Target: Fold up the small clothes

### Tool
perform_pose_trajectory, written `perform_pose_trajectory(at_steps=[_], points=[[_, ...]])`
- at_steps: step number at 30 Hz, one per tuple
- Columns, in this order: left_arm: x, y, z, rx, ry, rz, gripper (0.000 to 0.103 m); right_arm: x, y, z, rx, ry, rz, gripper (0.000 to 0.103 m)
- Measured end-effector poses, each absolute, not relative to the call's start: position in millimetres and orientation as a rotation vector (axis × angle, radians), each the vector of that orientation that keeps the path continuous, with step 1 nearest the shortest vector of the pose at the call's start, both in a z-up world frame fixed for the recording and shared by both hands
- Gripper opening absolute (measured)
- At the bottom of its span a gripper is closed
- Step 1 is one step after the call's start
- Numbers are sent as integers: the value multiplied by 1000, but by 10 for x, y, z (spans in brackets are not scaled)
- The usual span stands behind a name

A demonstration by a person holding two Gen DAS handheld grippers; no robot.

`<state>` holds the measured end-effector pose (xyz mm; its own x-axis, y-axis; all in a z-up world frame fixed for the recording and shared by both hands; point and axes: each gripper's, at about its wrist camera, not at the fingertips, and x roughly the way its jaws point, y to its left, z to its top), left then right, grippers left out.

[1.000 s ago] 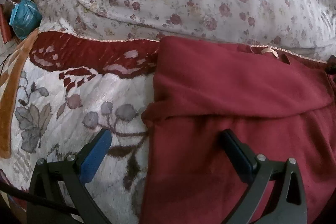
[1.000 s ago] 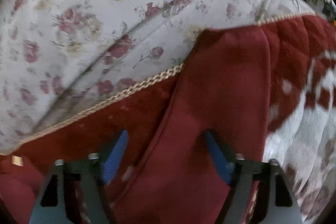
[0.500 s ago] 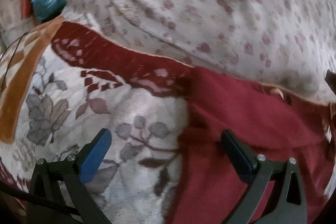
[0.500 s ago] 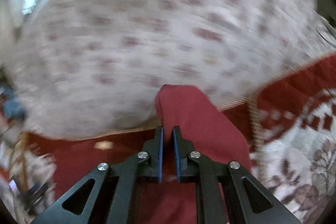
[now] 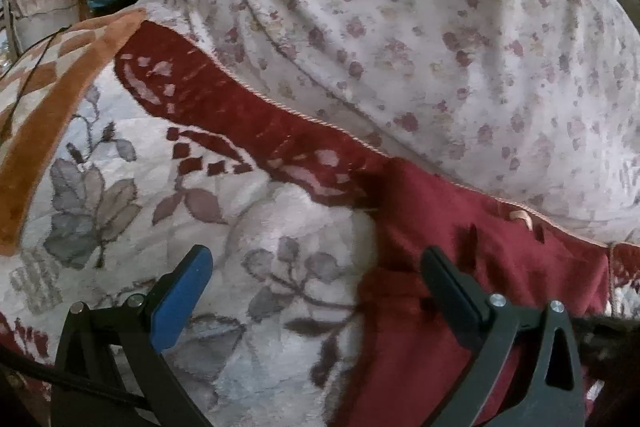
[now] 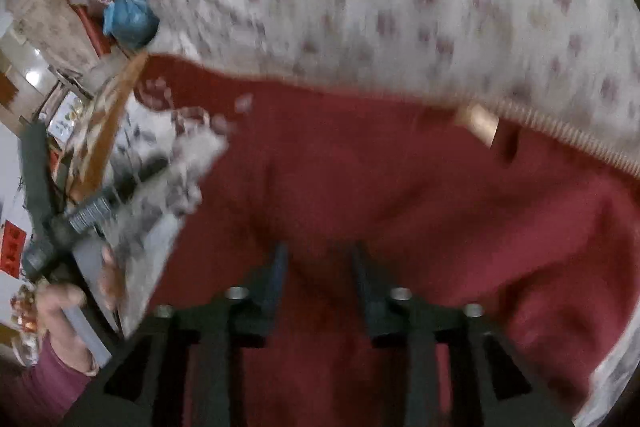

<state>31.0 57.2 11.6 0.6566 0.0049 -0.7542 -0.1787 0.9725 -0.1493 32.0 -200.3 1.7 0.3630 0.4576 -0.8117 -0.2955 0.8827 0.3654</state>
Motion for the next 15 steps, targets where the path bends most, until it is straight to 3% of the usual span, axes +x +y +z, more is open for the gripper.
perform_pose_trajectory(at_steps=[2,6,9,13,14,15], points=[[302,505,150,-217,832,65,103,171,-2045,-3,153,1082,483,45],[294,230,140,-157,843,-30,103,-151,-2362,166,166,996,446,72],[340,20,113,-123,883,-98,103,-449,-2734,306,214,936,399,78],[483,-269,97,-88,901,-147,102,-668,-3158,303,292,929,349,78],[553,-350,64,-71,921,-155,96,-700,-3241,292,308,925,341,79],[603,-409,30,-55,940,-155,83,-731,-3316,276,322,922,329,79]])
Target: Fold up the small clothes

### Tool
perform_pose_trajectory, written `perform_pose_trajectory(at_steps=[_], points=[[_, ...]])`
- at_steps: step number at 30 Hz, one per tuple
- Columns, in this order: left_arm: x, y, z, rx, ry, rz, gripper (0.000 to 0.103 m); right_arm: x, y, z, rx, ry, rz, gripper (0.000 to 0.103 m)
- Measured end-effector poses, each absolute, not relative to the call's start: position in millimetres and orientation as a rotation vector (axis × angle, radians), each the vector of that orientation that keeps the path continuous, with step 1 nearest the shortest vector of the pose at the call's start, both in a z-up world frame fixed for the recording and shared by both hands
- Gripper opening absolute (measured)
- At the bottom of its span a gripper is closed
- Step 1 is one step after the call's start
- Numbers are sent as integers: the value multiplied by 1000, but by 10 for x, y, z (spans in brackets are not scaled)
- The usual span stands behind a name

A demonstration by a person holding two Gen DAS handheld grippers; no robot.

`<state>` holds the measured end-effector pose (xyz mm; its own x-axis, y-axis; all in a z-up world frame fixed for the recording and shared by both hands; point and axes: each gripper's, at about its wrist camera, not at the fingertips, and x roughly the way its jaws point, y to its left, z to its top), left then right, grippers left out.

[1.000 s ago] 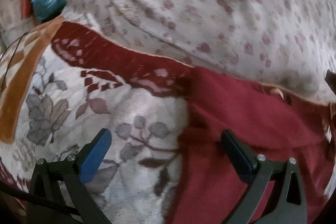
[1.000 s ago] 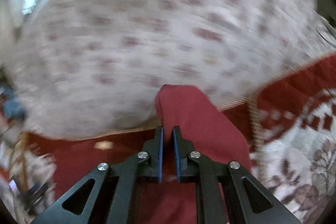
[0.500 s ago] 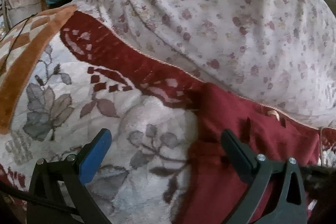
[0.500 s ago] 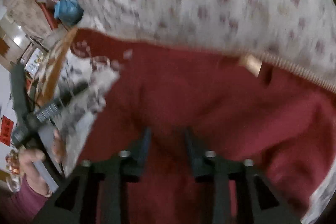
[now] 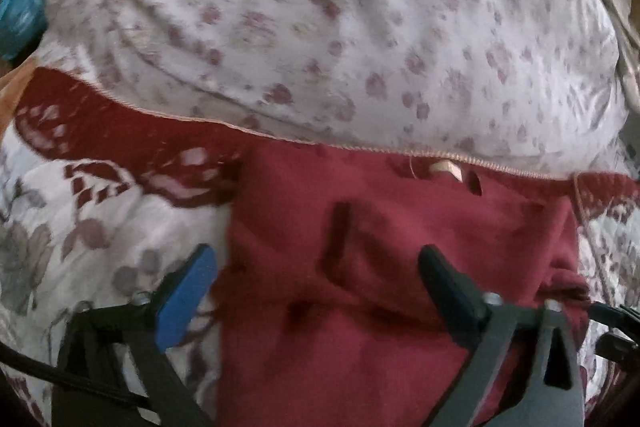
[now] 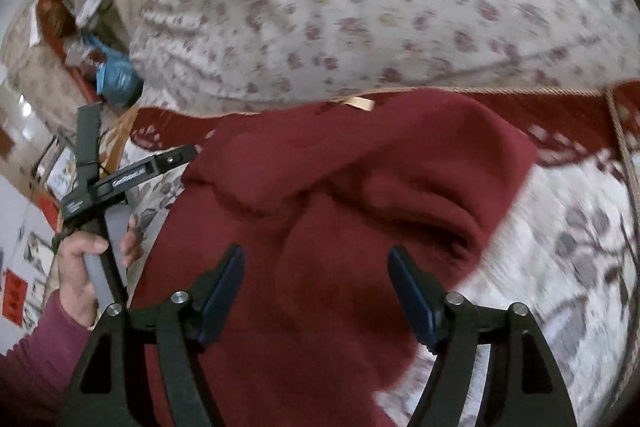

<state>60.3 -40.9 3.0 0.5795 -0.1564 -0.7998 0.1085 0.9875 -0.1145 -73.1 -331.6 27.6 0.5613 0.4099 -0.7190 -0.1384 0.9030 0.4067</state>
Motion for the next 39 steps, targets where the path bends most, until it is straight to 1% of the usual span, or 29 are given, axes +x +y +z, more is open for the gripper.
perform_pose_trajectory(at_steps=[1,2,3,4,5,6,7,8,9,10,12,14,16,19,20,21,22,23,24,26,29,30,31,32,33,35,36,39], points=[[660,-481,-13,-31,969,-155,75,-762,-3399,266,338,920,316,79],[720,-565,-63,-3,999,-158,61,-782,-3461,266,351,917,307,79],[760,-634,-99,16,1019,-165,51,-799,-3532,271,370,911,301,79],[780,-673,-124,26,1030,-174,48,-805,-3582,283,387,903,300,80],[810,-738,-163,42,1046,-186,39,-814,-3644,298,406,889,298,81],[828,-775,-199,53,1065,-195,25,-822,-3727,319,433,867,296,82],[847,-811,-219,66,1083,-188,22,-806,-3760,319,448,858,292,83],[846,-817,-178,67,1082,-177,18,-804,-3811,326,460,850,283,83],[835,-800,-101,55,1070,-185,9,-798,-3857,325,464,847,267,83],[822,-762,3,37,1049,-196,4,-795,-3889,322,456,846,242,83],[790,-609,283,-15,985,-198,3,-792,-3899,318,406,853,192,84],[787,-469,437,-36,946,-158,3,-769,-3817,299,328,867,171,85],[792,-331,476,-50,940,-116,3,-723,-3663,251,245,888,170,85],[777,-253,388,-68,966,-119,3,-675,-3496,162,144,913,156,85],[765,-248,355,-75,975,-121,13,-661,-3462,141,119,920,148,84],[762,-262,320,-85,988,-132,36,-662,-3452,132,110,919,145,84],[778,-304,286,-94,996,-149,50,-665,-3462,124,122,918,149,84],[780,-329,261,-102,993,-167,67,-664,-3486,114,141,920,155,84],[766,-368,251,-97,977,-170,68,-662,-3516,102,164,923,158,84],[778,-515,195,-33,981,-157,68,-662,-3547,84,182,927,157,84],[862,-771,-10,85,1054,-138,68,-674,-3555,76,183,926,164,84],[892,-847,-112,121,1092,-126,60,-677,-3559,82,181,921,163,85],[909,-911,-207,142,1122,-128,49,-682,-3568,89,179,914,159,84],[908,-969,-266,153,1137,-141,29,-692,-3568,97,178,908,155,85],[889,-1011,-258,171,1126,-131,25,-697,-3575,97,175,903,153,85],[870,-1055,-161,193,1099,-133,12,-696,-3581,91,175,902,154,85],[875,-1037,-45,162,1083,-161,8,-696,-3584,86,177,898,163,85],[916,-928,262,103,1029,-168,8,-697,-3527,119,164,871,198,84]])
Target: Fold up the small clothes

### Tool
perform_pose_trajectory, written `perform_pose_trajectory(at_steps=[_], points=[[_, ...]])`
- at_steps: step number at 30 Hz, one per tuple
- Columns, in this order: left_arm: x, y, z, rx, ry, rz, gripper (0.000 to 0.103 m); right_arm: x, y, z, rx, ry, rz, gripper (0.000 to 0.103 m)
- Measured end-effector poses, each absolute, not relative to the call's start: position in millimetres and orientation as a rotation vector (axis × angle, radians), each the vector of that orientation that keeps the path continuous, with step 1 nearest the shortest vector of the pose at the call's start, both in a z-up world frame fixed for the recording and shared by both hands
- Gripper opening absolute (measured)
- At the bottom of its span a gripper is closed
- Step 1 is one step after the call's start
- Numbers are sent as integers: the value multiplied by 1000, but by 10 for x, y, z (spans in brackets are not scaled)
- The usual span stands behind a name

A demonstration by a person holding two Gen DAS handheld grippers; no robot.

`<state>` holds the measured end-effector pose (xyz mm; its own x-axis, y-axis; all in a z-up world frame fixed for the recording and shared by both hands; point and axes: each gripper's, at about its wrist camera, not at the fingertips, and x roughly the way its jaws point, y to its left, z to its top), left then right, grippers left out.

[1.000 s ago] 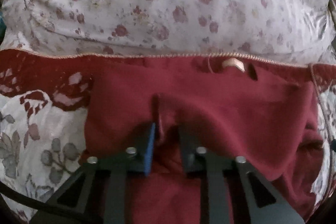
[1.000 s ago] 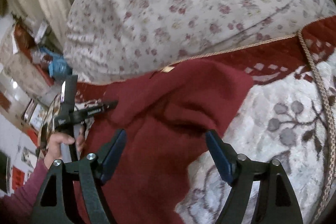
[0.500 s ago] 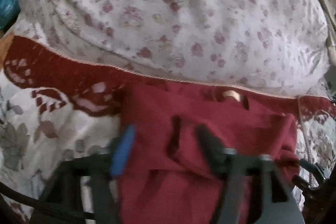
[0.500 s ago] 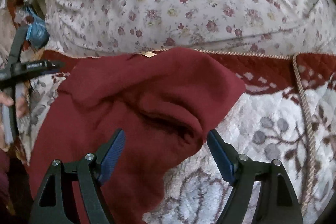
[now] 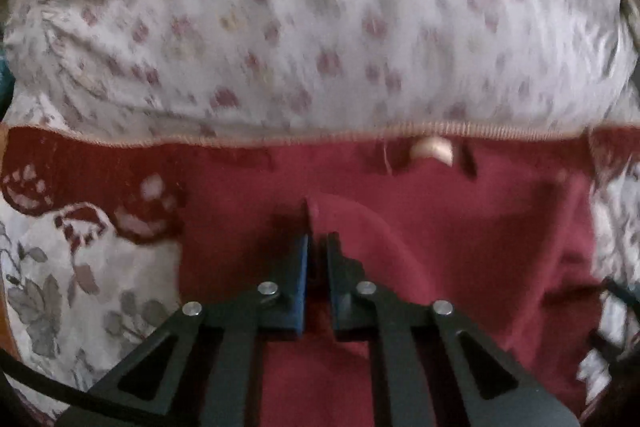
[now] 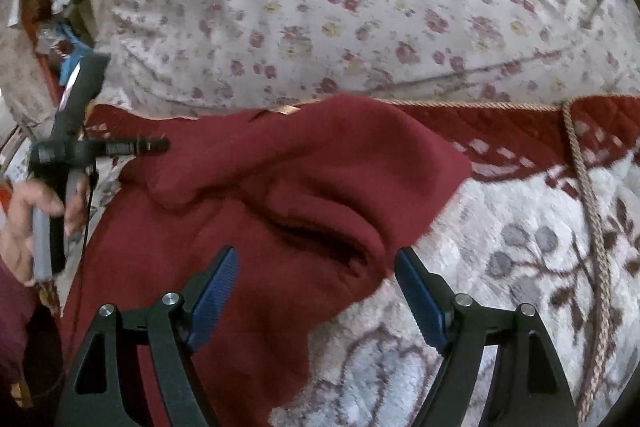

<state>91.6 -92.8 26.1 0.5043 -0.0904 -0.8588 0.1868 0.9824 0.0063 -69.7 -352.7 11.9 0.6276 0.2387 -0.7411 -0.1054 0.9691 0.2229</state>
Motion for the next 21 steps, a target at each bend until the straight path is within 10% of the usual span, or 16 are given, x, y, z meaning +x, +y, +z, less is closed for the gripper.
perform_pose_trajectory(at_steps=[4,8,19,21], points=[[976,-642,525,24,975,-104,8,-571,-3428,100,67,874,156,80],[959,-358,498,-51,994,-69,8,-395,-3354,-30,-125,928,59,12],[874,-335,-101,8,1072,-29,8,-784,-3699,54,70,987,169,17],[887,-306,-81,-13,1076,-36,8,-804,-3897,215,221,929,191,66]])
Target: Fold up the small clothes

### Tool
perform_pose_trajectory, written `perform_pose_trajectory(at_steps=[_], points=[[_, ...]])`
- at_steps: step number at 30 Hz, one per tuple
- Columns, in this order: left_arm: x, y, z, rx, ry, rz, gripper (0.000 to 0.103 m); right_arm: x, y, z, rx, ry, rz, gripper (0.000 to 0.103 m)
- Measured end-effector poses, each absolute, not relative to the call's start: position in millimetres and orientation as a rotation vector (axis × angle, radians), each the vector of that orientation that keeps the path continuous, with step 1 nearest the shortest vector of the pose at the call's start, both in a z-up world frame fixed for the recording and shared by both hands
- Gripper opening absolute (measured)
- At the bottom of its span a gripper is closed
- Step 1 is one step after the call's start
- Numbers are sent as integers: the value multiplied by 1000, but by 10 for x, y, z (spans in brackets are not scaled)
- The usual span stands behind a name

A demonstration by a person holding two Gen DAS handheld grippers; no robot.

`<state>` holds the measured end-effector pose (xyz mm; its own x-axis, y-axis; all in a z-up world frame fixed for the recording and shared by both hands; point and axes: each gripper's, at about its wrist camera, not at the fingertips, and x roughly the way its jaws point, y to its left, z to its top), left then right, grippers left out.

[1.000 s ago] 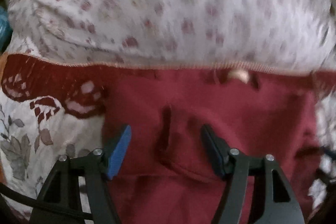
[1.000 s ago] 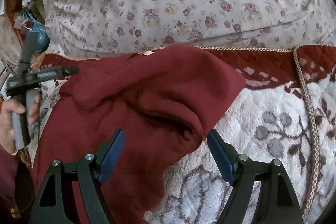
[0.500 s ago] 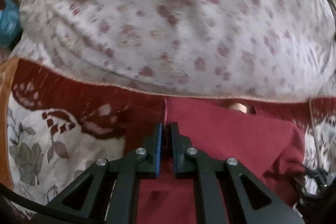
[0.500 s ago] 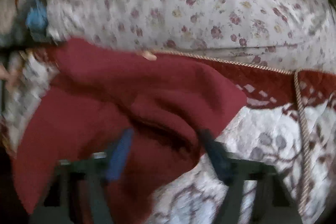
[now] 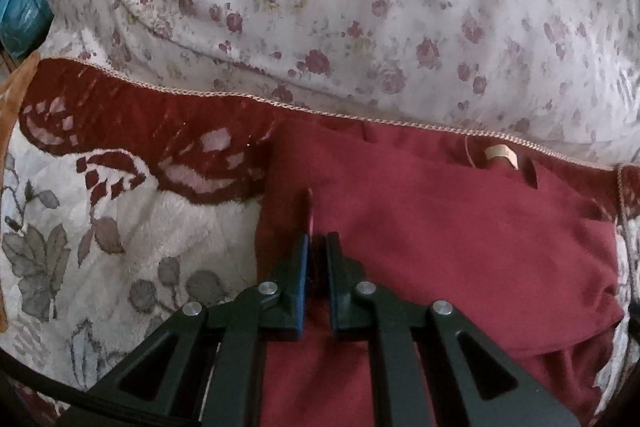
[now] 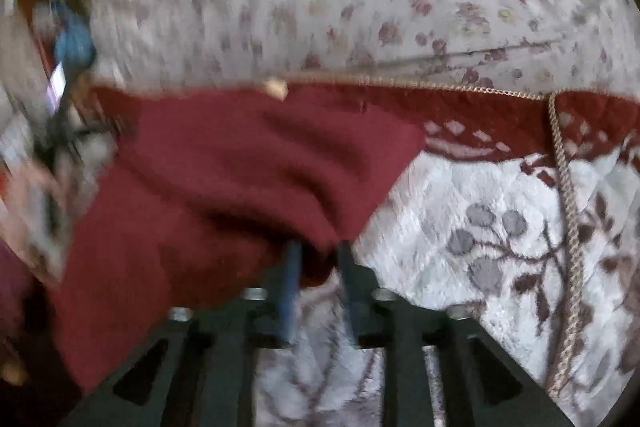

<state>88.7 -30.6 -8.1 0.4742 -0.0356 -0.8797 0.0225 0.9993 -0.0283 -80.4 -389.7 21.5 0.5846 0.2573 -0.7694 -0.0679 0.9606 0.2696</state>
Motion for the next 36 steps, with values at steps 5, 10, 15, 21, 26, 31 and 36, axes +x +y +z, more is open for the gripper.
perform_pose_trajectory(at_steps=[5,10,15,21,26,31,36], points=[[887,-337,-79,-16,1073,-24,8,-373,-4236,96,426,917,63,93],[847,-371,93,-10,1035,-67,8,100,-4106,-169,298,992,52,12],[890,-442,-94,30,1069,-44,9,84,-4263,-36,198,882,-95,10],[856,-400,-200,12,1073,-33,13,-212,-4332,24,291,914,-77,54],[810,-371,-166,-10,1080,-24,19,-474,-3907,-53,85,1000,-3,50],[546,-298,57,24,1027,-7,61,-788,-3875,57,15,1002,-44,48],[216,-132,193,-23,1014,-30,72,-746,-3729,275,77,921,21,56]])
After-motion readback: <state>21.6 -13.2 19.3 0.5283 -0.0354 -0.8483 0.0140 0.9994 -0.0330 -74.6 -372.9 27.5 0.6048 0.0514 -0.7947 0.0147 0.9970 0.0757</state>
